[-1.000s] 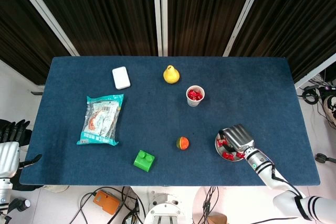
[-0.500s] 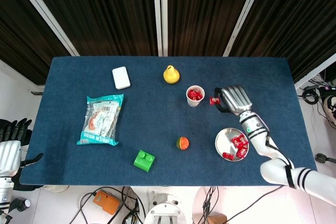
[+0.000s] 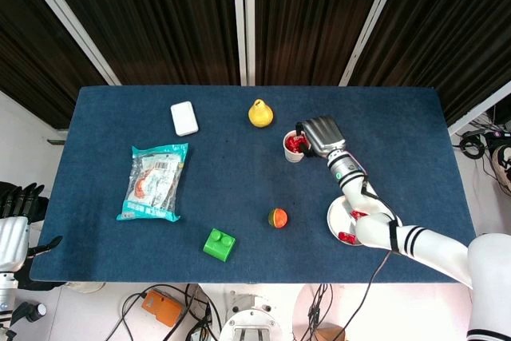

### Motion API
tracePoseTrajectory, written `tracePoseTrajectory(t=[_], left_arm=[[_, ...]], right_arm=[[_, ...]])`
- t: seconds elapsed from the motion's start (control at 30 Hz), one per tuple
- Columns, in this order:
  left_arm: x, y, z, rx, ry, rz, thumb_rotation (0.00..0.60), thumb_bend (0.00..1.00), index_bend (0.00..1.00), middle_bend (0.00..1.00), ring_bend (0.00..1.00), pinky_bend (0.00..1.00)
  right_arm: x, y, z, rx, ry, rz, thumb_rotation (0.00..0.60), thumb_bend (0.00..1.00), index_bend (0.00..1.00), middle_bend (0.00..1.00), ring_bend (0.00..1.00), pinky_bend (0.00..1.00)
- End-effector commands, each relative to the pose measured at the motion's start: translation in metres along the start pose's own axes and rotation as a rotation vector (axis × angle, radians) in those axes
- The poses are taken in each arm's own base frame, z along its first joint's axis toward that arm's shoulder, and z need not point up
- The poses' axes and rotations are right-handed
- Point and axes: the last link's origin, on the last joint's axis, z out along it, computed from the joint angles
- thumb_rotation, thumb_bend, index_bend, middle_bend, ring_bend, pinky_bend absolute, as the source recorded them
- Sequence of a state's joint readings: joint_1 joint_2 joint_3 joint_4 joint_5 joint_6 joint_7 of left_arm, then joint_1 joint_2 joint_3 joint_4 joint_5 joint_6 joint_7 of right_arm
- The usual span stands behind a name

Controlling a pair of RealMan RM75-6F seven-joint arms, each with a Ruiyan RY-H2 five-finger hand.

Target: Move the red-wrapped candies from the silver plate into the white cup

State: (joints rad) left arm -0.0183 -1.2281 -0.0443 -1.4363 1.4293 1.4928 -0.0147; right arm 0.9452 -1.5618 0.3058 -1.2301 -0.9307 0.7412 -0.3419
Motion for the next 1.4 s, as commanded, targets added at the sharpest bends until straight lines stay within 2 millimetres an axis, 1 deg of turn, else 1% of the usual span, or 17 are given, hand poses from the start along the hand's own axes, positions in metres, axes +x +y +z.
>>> tracePoseTrajectory(t=[0.03,0.2,0.33,0.53,0.6,0.7,0.77,0.83,0.93,0.97,1.03,1.07,1.1,1.13,1.2,1.3,1.4], left_arm=[[0.000,0.000,0.000,0.000,0.001,0.000,0.600,0.00,0.08,0.05,0.00,0.00],[-0.001,-0.001,0.000,0.003,0.000,-0.001,0.600,0.00,0.08,0.05,0.00,0.00],[-0.001,-0.001,0.000,0.004,-0.001,-0.002,0.600,0.00,0.08,0.05,0.00,0.00],[-0.002,0.001,0.001,0.000,0.002,-0.004,0.600,0.00,0.08,0.05,0.00,0.00],[-0.002,0.001,0.000,0.000,0.002,-0.006,0.600,0.00,0.08,0.05,0.00,0.00],[-0.002,0.000,0.000,0.002,0.000,-0.006,0.600,0.00,0.08,0.05,0.00,0.00],[-0.001,-0.001,0.001,0.003,0.001,-0.005,0.600,0.00,0.08,0.06,0.00,0.00],[0.000,0.000,0.003,-0.001,0.006,-0.007,0.600,0.00,0.08,0.05,0.00,0.00],[0.001,0.002,0.006,-0.015,0.012,-0.010,0.600,0.00,0.08,0.05,0.00,0.00],[0.001,0.003,0.007,-0.020,0.013,-0.012,0.600,0.00,0.08,0.06,0.00,0.00],[0.000,0.005,0.008,-0.027,0.012,-0.015,0.600,0.00,0.08,0.06,0.00,0.00],[0.000,0.007,0.009,-0.033,0.011,-0.016,0.600,0.00,0.08,0.05,0.00,0.00],[0.000,0.008,0.010,-0.037,0.010,-0.017,0.600,0.00,0.08,0.05,0.00,0.00],[-0.001,0.009,0.010,-0.042,0.010,-0.018,0.600,0.00,0.08,0.05,0.00,0.00],[0.000,0.012,0.012,-0.055,0.013,-0.020,0.600,0.00,0.08,0.05,0.00,0.00],[0.001,0.017,0.012,-0.069,0.020,-0.023,0.600,0.00,0.08,0.06,0.00,0.00],[0.002,0.019,0.013,-0.075,0.023,-0.022,0.600,0.00,0.08,0.06,0.00,0.00]], right_arm=[[-0.001,-0.001,0.001,-0.003,-0.002,-0.005,0.600,0.61,0.55,0.91,1.00,1.00],[-0.001,0.001,0.000,-0.008,-0.011,-0.018,0.600,0.60,0.51,0.91,1.00,1.00],[-0.001,0.005,-0.002,-0.015,-0.014,-0.027,0.600,0.55,0.45,0.91,1.00,1.00],[0.002,0.009,-0.003,-0.026,-0.014,-0.028,0.600,0.27,0.39,0.91,1.00,1.00],[0.005,0.010,-0.005,-0.029,-0.006,-0.020,0.600,0.24,0.38,0.91,1.00,1.00],[0.012,0.017,-0.013,-0.039,0.026,-0.005,0.600,0.24,0.37,0.91,1.00,1.00],[0.018,0.026,-0.023,-0.049,0.055,0.005,0.600,0.24,0.36,0.91,1.00,1.00],[0.027,0.038,-0.038,-0.066,0.104,0.008,0.600,0.24,0.35,0.91,1.00,1.00],[0.037,0.060,-0.072,-0.102,0.174,0.003,0.600,0.24,0.35,0.91,0.99,1.00],[0.040,0.069,-0.088,-0.117,0.203,-0.005,0.600,0.24,0.36,0.90,0.95,1.00],[0.041,0.084,-0.116,-0.144,0.235,-0.019,0.600,0.24,0.37,0.83,0.84,0.99],[0.040,0.093,-0.134,-0.161,0.249,-0.024,0.600,0.24,0.37,0.73,0.73,0.93],[0.039,0.100,-0.148,-0.173,0.254,-0.028,0.600,0.24,0.36,0.64,0.61,0.82],[0.037,0.106,-0.162,-0.187,0.256,-0.028,0.600,0.24,0.34,0.57,0.53,0.73],[0.033,0.119,-0.194,-0.216,0.256,-0.018,0.600,0.24,0.26,0.38,0.28,0.43],[0.025,0.131,-0.236,-0.245,0.249,0.014,0.600,0.24,0.12,0.20,0.08,0.17],[0.015,0.138,-0.270,-0.278,0.248,0.044,0.600,0.24,0.09,0.16,0.03,0.10]])
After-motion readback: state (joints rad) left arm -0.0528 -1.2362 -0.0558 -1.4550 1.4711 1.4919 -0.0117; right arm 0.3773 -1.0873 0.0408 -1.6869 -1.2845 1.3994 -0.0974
